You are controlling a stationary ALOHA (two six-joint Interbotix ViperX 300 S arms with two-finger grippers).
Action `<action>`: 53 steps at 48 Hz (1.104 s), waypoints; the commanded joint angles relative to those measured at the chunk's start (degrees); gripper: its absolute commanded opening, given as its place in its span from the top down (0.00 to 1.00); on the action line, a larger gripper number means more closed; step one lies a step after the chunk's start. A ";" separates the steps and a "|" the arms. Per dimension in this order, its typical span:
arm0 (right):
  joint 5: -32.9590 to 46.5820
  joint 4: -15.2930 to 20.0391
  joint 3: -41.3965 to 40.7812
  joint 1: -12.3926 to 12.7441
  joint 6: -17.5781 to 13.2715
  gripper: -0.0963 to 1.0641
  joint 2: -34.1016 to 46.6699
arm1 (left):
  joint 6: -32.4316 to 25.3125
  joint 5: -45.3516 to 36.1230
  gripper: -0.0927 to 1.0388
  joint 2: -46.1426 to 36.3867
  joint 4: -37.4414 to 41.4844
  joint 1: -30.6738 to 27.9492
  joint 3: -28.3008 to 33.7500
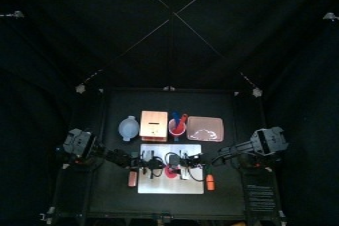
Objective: Get the cutter from the drawer then cut the dough then place the extra dough in the bowl
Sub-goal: Place the extra dough in the bowl
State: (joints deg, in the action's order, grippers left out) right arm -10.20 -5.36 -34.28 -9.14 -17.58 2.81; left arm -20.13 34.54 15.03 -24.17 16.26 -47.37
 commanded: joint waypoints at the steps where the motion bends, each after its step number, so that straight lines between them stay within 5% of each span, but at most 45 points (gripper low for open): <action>1: 0.00 0.09 1.41 0.00 -0.09 0.22 -0.53 | 0.00 0.62 0.47 -0.26 0.35 0.00 1.14; 36: -1.67 1.49 2.72 -0.79 0.00 0.23 1.14 | 0.00 -0.44 0.50 3.60 0.26 -0.26 2.81; 53: -2.55 1.76 3.87 -0.88 0.00 0.40 2.20 | 0.18 -0.70 0.50 3.69 0.18 -0.26 2.55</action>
State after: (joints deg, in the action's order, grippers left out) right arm -12.92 -3.78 -31.99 -10.02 -17.58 6.06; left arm -20.04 33.93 19.07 -23.99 16.00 -45.53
